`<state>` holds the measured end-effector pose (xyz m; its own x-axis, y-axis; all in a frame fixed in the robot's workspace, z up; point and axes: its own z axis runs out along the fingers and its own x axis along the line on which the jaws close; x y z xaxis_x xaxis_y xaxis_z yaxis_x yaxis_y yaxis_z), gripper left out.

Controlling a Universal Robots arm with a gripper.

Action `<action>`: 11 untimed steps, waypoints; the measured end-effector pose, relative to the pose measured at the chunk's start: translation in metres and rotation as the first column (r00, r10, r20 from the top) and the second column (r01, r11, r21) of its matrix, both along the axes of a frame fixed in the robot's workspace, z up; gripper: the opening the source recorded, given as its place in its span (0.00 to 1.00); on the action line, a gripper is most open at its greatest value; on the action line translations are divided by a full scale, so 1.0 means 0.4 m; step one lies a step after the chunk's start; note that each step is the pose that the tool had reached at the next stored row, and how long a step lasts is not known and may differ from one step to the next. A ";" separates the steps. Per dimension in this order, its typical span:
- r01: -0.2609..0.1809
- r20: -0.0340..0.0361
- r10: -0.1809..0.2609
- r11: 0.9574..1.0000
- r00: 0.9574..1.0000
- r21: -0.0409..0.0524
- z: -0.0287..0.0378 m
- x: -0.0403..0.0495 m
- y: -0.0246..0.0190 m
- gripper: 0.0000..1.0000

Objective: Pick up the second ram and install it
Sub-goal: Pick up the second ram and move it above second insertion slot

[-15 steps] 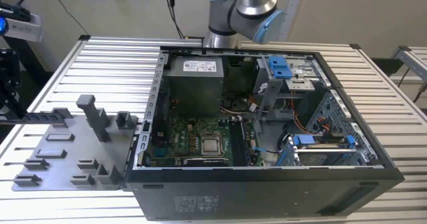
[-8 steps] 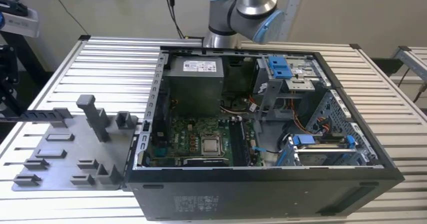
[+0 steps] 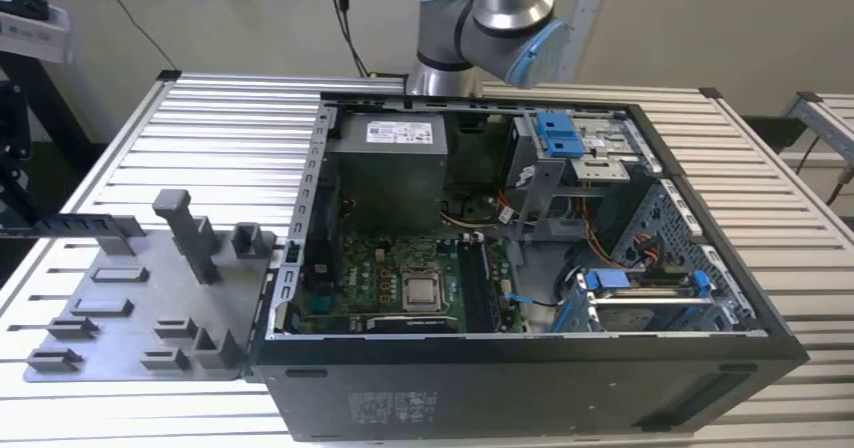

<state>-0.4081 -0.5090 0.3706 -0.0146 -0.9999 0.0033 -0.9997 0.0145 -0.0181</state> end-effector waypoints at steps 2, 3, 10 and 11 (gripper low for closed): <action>0.000 0.000 0.000 1.000 1.000 0.000 0.005 0.000 0.000 0.14; 0.000 0.000 0.000 1.000 1.000 0.000 0.007 0.000 0.000 0.14; 0.000 0.000 0.000 1.000 1.000 0.000 0.024 0.000 0.000 0.14; 0.000 0.000 0.000 1.000 1.000 0.000 0.027 0.000 0.000 0.14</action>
